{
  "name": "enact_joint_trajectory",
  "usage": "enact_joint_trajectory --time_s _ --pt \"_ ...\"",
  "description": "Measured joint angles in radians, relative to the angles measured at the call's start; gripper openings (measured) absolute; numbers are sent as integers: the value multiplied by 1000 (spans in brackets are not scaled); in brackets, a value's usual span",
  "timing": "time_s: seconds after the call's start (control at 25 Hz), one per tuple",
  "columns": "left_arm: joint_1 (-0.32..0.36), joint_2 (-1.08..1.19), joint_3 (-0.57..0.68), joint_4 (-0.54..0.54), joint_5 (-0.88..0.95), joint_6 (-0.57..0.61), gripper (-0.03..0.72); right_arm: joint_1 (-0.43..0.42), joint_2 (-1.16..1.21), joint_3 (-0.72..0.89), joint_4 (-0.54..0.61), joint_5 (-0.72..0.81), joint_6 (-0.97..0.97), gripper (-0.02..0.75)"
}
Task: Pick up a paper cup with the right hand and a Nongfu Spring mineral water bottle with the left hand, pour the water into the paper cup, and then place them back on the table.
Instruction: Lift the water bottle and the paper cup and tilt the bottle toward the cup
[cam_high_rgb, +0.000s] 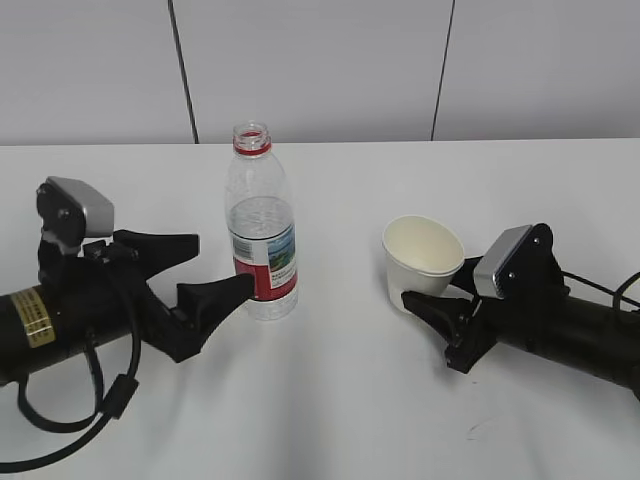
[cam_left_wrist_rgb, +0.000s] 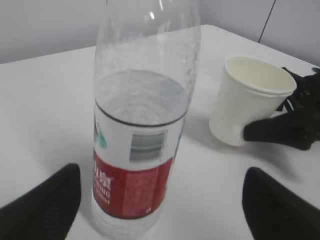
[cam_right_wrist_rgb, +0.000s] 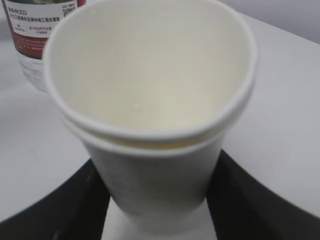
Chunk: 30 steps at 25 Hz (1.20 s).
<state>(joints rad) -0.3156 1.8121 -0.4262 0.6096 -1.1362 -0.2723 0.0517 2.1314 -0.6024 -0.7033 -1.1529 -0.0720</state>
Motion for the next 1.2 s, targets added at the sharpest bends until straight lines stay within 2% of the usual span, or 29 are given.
enact_joint_trajectory --time_s 0.56,0.8,1.2 --pt "-11 41 -126 -11 86 0 594 0 0 0 4 0 0 411" --pt "-57 128 -197 -11 88 0 595 0 0 0 4 0 0 411" --pt "-65 219 -265 -65 93 -1 594 0 0 -2 4 0 -1 411"
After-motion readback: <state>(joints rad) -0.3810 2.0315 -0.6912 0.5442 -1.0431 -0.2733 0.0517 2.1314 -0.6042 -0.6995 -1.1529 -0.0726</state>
